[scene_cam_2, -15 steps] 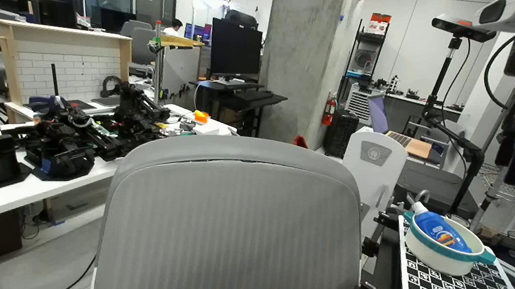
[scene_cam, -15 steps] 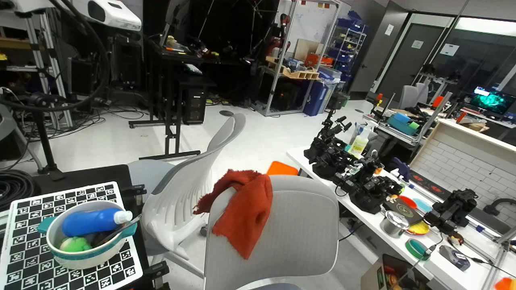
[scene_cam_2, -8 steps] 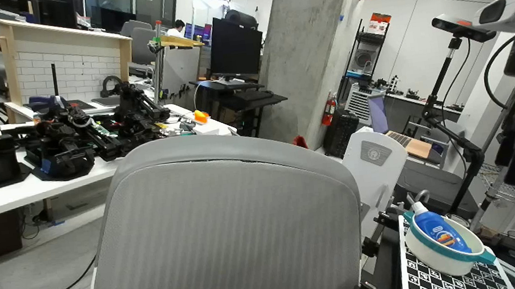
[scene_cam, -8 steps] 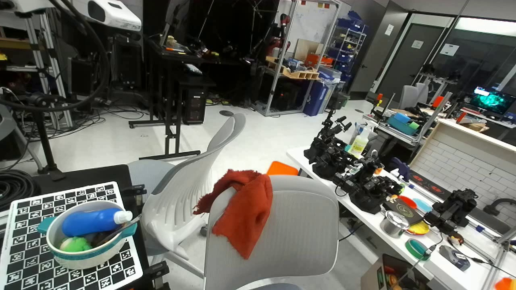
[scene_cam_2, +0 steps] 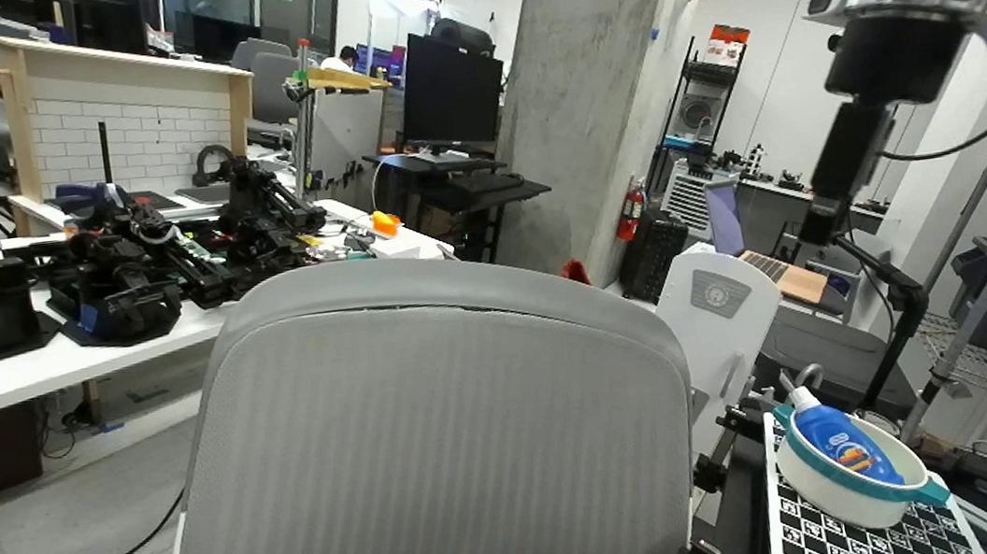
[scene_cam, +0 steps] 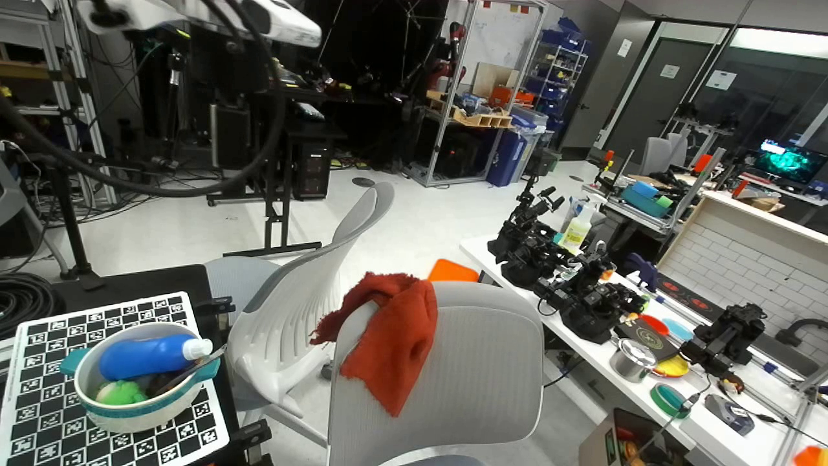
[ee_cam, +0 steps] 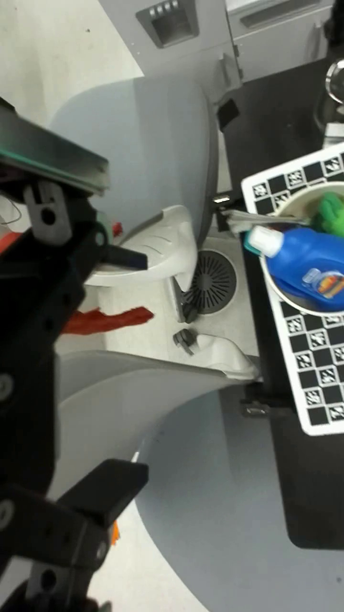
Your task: Move the orange towel from the chair on the right to the one on the left
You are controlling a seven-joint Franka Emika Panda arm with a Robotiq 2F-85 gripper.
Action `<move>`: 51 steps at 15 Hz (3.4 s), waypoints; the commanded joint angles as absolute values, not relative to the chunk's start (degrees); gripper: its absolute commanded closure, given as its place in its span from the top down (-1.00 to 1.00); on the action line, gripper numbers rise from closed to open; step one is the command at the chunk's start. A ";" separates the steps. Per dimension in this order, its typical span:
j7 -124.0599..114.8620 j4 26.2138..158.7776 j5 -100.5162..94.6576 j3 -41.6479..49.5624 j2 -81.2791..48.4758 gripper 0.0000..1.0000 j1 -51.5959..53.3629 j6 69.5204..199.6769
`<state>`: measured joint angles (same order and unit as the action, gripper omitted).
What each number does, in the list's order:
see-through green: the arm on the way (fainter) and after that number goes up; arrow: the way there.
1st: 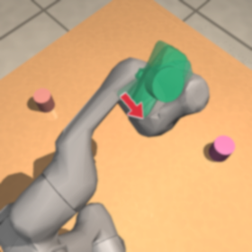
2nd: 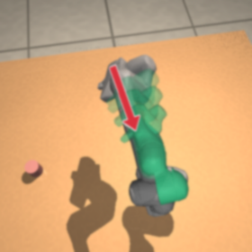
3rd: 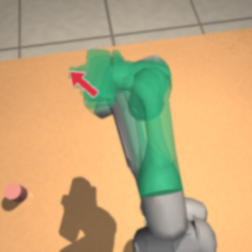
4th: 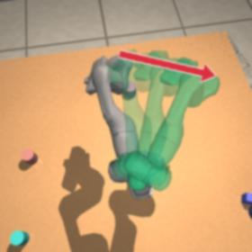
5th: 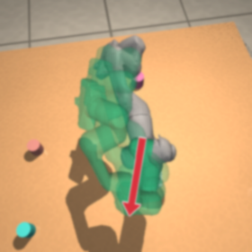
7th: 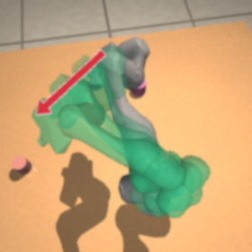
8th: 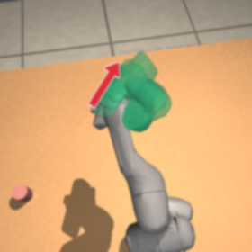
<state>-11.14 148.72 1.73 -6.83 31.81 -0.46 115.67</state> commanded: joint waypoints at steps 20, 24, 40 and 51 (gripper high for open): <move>-7.76 93.40 -5.00 1.92 -27.58 1.00 1.70 110.62; -16.51 92.26 -6.81 2.78 -26.07 1.00 3.78 104.15; -22.04 98.72 -10.93 5.30 -30.91 0.12 3.36 112.02; -20.50 98.74 -11.20 7.48 -30.63 -1.00 2.66 118.67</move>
